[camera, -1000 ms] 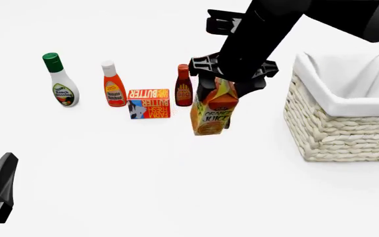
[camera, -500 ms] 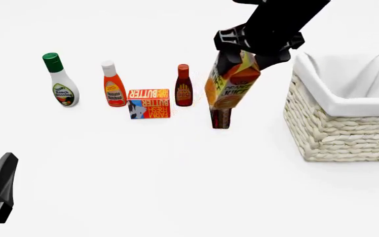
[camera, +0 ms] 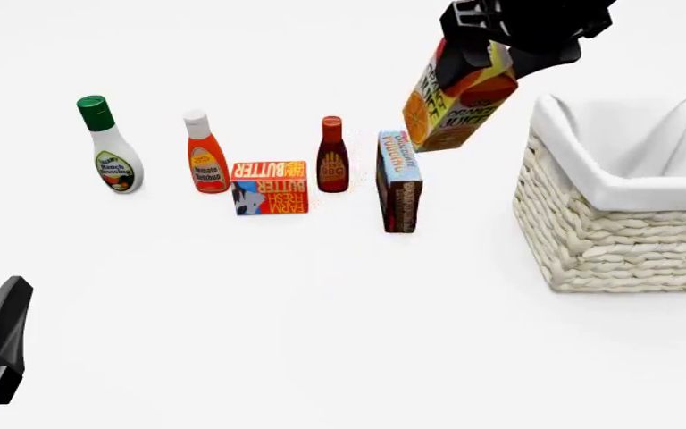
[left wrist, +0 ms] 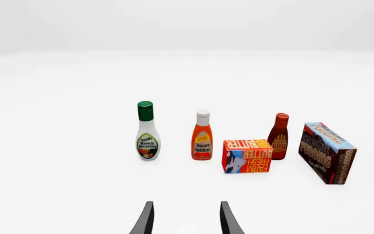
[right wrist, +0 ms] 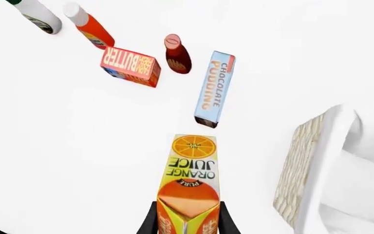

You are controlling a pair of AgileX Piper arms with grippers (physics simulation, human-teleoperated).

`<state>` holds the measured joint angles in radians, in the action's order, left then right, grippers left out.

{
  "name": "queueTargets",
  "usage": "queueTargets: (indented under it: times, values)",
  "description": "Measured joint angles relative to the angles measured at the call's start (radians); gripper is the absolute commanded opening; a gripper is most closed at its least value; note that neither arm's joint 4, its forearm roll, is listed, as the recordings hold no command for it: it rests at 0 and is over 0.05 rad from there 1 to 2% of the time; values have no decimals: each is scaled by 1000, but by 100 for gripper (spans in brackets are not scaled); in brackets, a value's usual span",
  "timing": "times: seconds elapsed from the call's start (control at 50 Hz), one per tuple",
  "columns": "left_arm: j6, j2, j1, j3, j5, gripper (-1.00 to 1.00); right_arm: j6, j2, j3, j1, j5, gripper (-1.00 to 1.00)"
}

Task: Pick the orange juice and place it in the basket.

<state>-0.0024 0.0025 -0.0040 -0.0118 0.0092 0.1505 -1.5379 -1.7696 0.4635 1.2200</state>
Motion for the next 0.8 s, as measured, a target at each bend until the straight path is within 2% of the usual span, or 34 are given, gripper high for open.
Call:
queueTargets:
  times: [0.48,0.8]
  values:
    - [0,0,0,0,0,100,-96,75,-15,-118,0,-100]
    - [0,0,0,0,0,100,-119,120,-19,-165,0,-100]
